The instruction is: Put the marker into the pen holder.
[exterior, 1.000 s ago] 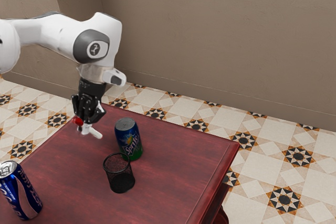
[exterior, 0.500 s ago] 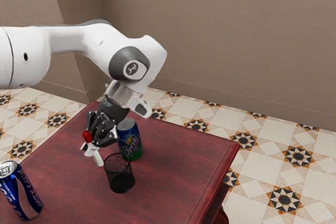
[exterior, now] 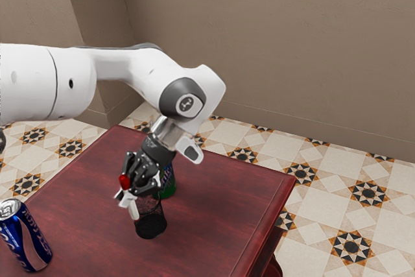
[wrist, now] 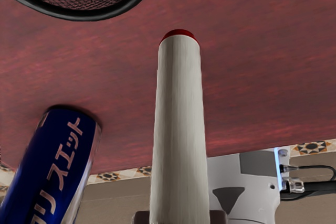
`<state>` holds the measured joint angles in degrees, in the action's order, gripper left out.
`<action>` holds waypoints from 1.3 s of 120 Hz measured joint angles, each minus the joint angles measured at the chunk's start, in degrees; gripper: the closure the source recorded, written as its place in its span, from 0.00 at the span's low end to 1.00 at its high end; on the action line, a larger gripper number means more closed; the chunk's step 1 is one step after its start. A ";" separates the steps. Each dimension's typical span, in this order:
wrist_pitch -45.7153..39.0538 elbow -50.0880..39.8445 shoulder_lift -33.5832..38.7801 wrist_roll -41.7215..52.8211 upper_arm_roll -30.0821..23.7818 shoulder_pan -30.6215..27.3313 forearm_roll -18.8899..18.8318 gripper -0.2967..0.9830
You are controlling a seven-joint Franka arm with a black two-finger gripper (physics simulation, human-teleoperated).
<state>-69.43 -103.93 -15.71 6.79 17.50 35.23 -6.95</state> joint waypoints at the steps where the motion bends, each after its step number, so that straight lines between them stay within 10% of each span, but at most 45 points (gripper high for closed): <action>1: -0.05 0.13 -0.06 0.02 0.01 -0.11 0.00 0.82; 89: -2.38 8.41 -9.11 3.10 -0.04 -5.92 0.01 0.82; 119: -2.82 9.39 -9.45 3.78 0.01 -6.21 0.78 0.44; 138: -6.35 13.58 13.10 2.86 2.54 -6.02 -0.91 0.33; 156: -9.79 19.86 17.64 1.49 3.20 -12.59 -3.63 0.28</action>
<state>-79.22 -84.07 1.94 8.27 20.69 22.64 -10.58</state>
